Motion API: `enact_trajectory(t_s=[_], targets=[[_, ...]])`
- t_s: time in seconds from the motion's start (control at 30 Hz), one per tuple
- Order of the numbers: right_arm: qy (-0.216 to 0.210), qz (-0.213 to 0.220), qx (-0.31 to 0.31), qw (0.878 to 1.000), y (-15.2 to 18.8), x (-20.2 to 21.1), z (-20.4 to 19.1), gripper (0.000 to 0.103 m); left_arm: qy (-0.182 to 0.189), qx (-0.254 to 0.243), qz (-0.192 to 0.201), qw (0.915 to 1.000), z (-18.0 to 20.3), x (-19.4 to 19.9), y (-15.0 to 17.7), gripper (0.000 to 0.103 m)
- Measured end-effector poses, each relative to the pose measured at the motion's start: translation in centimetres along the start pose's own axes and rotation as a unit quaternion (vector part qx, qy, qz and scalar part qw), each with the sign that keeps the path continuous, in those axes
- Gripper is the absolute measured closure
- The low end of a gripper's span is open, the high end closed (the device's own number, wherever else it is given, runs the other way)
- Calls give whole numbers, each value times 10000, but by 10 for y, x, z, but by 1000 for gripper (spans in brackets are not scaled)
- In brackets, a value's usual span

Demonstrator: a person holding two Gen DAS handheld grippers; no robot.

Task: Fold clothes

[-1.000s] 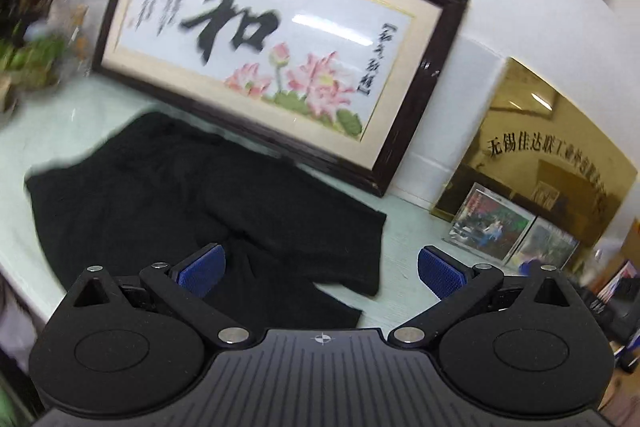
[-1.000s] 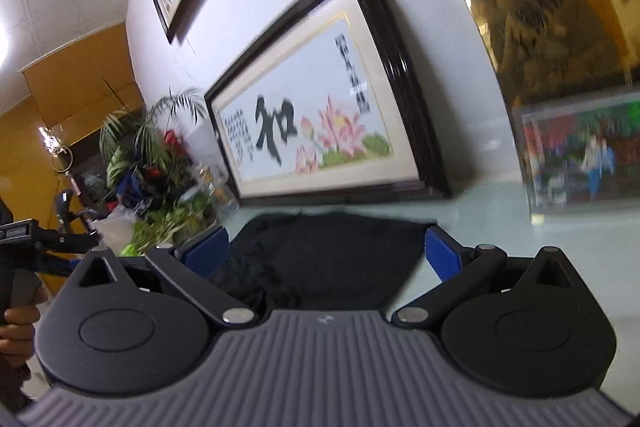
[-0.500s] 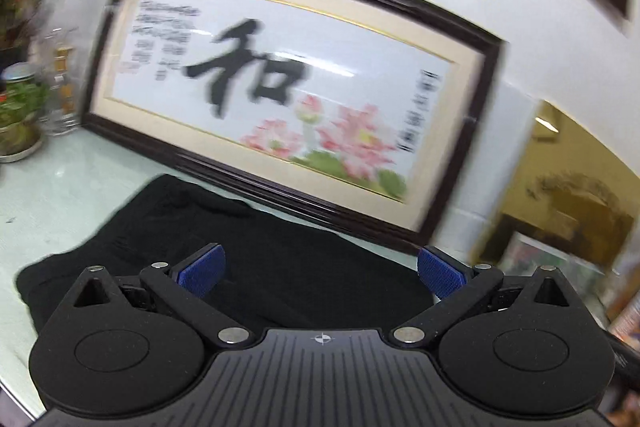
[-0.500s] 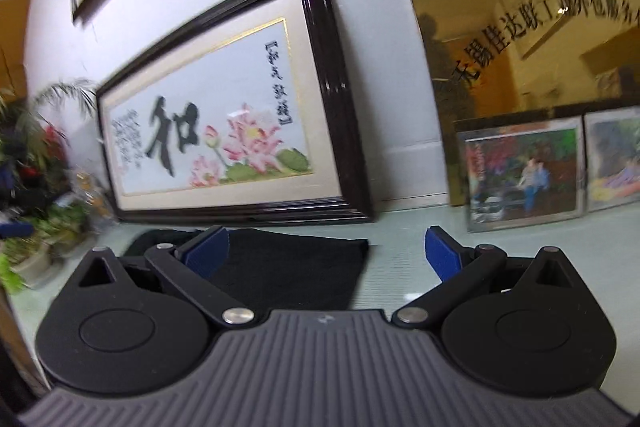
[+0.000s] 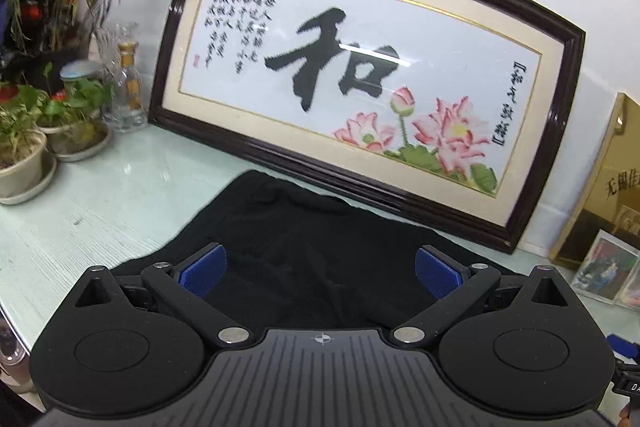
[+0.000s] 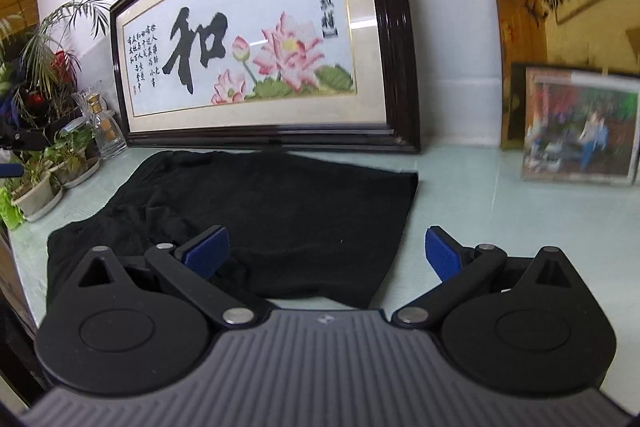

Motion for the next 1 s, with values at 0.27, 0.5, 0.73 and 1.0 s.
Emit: enact_trajectory(t_s=[0.27,0.5,0.73,1.0], targets=[[-77,-45,-431,9990,6,-4,18,0,-517,-112,150,9985,-2,-12,9,18],[-204,-50,-326,9992,10,0,18,0,-615,-227,52,9978,6,-19,14,75],[-276,-160,-596,9977,6,-2,23,0,-796,-346,-139,9961,12,-25,22,103],[-477,-188,-783,9956,3,-19,26,0,-794,-299,-271,9960,8,-21,28,103]])
Point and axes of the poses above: each gripper's, at about its wrist camera, not at the fingertips, and x roughly against the way its jaws point, z to its right, y to its underside, the point moved 1 cm from there along -x, roughly the way its jaws point, and after that the axes turned 2 degrees about z, right-handed, at the moved point
